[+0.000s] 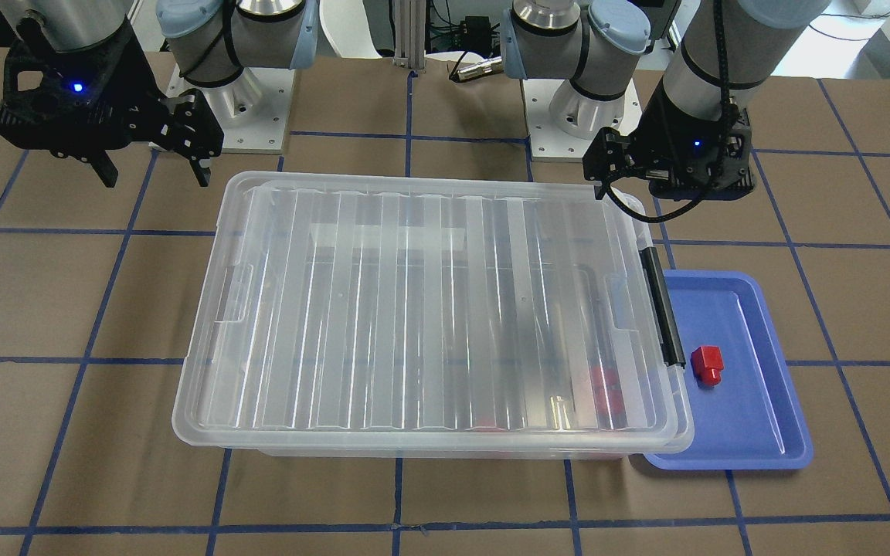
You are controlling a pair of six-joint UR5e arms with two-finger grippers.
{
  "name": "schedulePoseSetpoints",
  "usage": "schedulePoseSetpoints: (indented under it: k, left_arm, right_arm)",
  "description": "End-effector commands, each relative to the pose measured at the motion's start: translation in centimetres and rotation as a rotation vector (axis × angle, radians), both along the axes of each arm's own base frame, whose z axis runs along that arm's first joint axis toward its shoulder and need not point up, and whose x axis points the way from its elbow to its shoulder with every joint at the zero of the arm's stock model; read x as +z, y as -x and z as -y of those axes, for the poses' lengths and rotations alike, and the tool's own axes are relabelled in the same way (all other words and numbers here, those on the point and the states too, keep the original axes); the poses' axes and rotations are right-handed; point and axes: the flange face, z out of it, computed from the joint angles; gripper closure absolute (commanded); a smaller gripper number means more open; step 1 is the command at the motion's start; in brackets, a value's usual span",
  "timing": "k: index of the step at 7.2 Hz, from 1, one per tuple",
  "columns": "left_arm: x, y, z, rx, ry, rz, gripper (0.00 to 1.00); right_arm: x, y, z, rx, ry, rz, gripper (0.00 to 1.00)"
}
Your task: Place red block in blue tray from box
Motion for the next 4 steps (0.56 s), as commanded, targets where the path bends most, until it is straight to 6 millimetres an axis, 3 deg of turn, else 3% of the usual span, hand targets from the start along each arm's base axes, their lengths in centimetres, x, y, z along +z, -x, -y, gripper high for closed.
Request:
schedulePoseSetpoints:
  k: [1,4]
  left_arm:
    - [-0.39,0.03,0.20,0.008,-0.006,-0.003,0.00]
    - [-0.18,0.02,0.05,0.008,-0.004,-0.001,0.00]
  right_arm:
    - [-0.05,0.02,0.04,0.000,-0.001,-0.002,0.00]
    - [0.03,0.03,0.05,0.000,0.000,-0.003,0.00]
